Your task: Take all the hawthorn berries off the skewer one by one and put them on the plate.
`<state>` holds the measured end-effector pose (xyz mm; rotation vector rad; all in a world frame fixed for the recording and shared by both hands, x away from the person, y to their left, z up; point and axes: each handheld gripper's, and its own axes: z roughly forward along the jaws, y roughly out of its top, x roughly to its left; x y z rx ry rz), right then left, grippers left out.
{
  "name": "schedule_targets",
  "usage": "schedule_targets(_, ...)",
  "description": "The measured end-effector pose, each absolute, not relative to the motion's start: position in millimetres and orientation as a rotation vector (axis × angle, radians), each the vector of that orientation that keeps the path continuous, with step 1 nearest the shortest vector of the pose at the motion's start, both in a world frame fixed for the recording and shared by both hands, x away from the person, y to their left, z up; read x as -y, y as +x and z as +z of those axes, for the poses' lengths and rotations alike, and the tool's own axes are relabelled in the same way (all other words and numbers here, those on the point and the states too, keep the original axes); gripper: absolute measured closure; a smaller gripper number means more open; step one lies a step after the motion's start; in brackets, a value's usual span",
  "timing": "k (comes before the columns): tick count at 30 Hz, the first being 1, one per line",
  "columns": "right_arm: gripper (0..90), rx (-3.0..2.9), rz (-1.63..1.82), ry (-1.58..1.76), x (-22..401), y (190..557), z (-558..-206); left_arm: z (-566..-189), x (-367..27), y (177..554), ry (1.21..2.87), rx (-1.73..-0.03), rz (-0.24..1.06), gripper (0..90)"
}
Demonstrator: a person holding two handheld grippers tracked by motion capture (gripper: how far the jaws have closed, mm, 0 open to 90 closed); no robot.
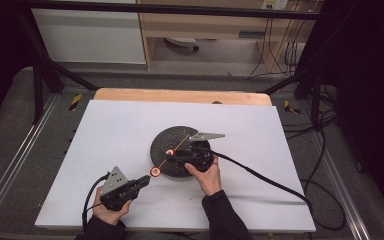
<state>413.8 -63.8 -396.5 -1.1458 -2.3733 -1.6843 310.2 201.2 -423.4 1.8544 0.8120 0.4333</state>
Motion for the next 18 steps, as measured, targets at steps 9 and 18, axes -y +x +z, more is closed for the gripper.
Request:
schedule_targets(9, 60.4, 2.384, -1.700, -1.177, 70.0, 419.0, -387.6, -422.3, -202.2, 309.7, 1.845, -0.810, 0.436, 88.3)
schedule_targets(18, 60.4, 2.402, -1.712, -1.211, 79.8, 427.6, -375.8, -421.2, -202.9, 309.2, 1.837, -0.807, 0.442, 88.3)
